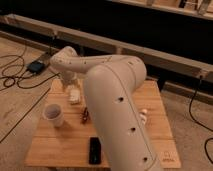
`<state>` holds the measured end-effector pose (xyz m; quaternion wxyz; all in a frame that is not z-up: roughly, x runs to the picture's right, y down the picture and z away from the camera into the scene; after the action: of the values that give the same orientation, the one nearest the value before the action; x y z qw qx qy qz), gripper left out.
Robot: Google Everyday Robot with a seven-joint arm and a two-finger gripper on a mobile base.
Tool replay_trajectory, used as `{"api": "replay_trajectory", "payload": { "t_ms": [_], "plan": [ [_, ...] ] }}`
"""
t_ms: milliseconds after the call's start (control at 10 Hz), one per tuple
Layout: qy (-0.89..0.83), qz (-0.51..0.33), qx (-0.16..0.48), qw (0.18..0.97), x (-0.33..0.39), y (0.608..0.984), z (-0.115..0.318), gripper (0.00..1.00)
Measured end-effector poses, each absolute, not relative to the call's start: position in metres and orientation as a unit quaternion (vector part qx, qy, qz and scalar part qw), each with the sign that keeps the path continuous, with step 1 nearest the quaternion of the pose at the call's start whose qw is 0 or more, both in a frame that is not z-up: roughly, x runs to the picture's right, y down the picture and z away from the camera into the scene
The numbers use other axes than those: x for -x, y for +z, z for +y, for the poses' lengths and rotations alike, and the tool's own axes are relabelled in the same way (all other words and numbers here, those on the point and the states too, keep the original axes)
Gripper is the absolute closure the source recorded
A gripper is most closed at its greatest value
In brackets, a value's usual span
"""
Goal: Place the white sponge in the ceramic cup
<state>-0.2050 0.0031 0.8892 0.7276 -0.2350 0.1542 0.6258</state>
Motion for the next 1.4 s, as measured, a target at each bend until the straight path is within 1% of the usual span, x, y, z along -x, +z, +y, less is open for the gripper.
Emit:
{"api": "replay_trajectory", "payload": {
  "t_ms": [500, 1000, 1400],
  "plan": [
    [0.601, 0.156, 0.264, 0.738, 0.224, 0.935, 0.007, 0.35],
    [0.6, 0.187, 0.284, 0.724, 0.214, 0.962, 0.022, 0.35],
    [0.596, 0.202, 0.299, 0.717, 0.21, 0.971, 0.03, 0.35]
  ]
}}
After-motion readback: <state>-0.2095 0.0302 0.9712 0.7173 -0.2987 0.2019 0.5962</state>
